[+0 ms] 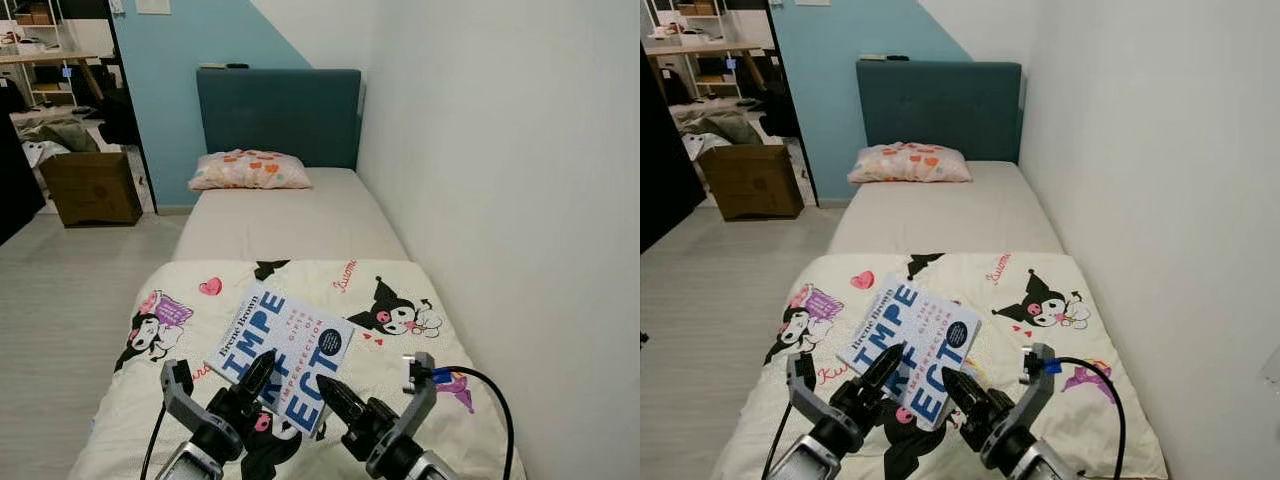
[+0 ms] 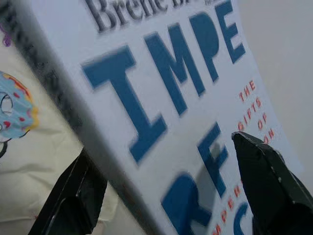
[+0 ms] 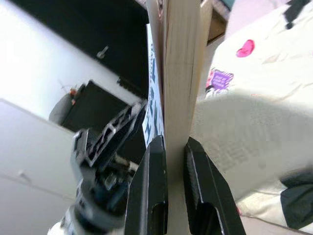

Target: Clean up the room

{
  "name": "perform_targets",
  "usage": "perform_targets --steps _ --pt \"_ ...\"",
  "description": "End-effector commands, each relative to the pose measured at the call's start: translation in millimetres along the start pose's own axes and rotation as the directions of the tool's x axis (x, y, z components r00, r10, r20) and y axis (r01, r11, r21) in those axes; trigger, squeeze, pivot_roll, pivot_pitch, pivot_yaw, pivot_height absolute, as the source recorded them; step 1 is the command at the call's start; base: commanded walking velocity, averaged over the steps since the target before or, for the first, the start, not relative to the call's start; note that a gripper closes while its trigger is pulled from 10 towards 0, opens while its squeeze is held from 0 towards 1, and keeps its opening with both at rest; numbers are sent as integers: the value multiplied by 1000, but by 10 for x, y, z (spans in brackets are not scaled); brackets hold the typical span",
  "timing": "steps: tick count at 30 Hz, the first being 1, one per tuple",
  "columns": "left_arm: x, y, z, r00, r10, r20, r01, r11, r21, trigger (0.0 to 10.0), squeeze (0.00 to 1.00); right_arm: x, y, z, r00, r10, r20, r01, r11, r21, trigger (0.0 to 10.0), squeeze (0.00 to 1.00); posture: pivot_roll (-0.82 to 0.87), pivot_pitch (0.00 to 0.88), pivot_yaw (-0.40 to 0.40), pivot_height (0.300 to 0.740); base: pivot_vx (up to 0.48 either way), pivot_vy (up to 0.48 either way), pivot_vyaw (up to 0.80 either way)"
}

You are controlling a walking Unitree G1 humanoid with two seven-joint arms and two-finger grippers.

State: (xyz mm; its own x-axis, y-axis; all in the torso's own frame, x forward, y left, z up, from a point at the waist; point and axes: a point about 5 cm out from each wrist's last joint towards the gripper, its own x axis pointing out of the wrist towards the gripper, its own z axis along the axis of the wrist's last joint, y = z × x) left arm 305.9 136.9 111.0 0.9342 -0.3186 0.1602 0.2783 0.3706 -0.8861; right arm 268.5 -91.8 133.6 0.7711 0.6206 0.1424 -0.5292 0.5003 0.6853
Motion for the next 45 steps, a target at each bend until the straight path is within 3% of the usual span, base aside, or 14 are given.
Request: perform_targets --steps 1,11,12,14,15,17,28,29,30,32,33,36,37,45 --pt "-2 -7 27 1000 -17 10 17 1000 -17 10000 0 -7 81 17 998 62 7 -62 998 8 10000 0 14 136 -11 740 0 0 0" --pt "-16 8 112 999 -16 45 18 999 -42 10000 0 -33 68 43 998 55 7 -55 998 11 10000 0 13 132 -14 740 0 0 0" --pt "-20 9 114 999 -15 48 17 999 -45 7333 0 -32 61 43 999 50 8 -50 999 11 10000 0 13 132 -14 740 0 0 0" --pt "-20 9 114 999 -15 48 17 999 -45 7333 0 -32 61 43 999 50 8 -50 999 11 10000 0 13 132 -14 740 0 0 0" --pt "-26 14 114 999 -10 53 13 998 -55 3294 0 -29 55 46 999 44 11 -45 999 12 10000 0 13 132 -14 740 0 0 0" --pt "-44 19 104 998 -9 60 14 997 -77 0 0 -28 48 54 999 37 18 -38 999 14 10000 0 13 127 -13 740 0 0 0" --pt "-118 -19 3 998 -49 43 55 987 -150 1137 0 -16 0 138 997 -3 77 -2 998 64 10000 0 14 132 -18 740 0 0 0" --pt "-127 -43 -16 997 -68 30 71 986 -153 8196 0 -18 -6 151 997 -5 83 -1 997 73 10000 0 14 132 -19 740 0 0 0" --pt "-133 -59 -28 997 -80 22 82 984 -155 9490 0 -20 -9 158 996 -6 85 0 997 77 10000 0 14 132 -19 740 0 0 0" --pt "-136 -73 -37 996 -89 17 91 983 -158 9098 0 -21 -10 164 996 -6 86 0 997 80 10000 0 13 135 -20 740 0 0 0" --pt "-135 -73 -35 996 -91 20 93 983 -160 4667 0 -21 -9 164 996 -6 85 -1 997 80 10000 0 13 135 -20 740 0 0 0" --pt "-135 -74 -34 996 -91 21 94 982 -161 4667 0 -20 -9 164 996 -6 84 0 997 80 10000 0 13 135 -20 740 0 0 0" --pt "-132 -73 -28 995 -96 31 100 980 -173 0 0 -20 -8 165 996 -7 84 0 997 79 10000 0 12 135 -21 740 0 0 0" --pt "-128 -124 59 990 -124 70 136 970 -202 0 0 -28 -46 146 997 -48 64 45 998 48 10000 0 12 136 -19 740 0 0 0"
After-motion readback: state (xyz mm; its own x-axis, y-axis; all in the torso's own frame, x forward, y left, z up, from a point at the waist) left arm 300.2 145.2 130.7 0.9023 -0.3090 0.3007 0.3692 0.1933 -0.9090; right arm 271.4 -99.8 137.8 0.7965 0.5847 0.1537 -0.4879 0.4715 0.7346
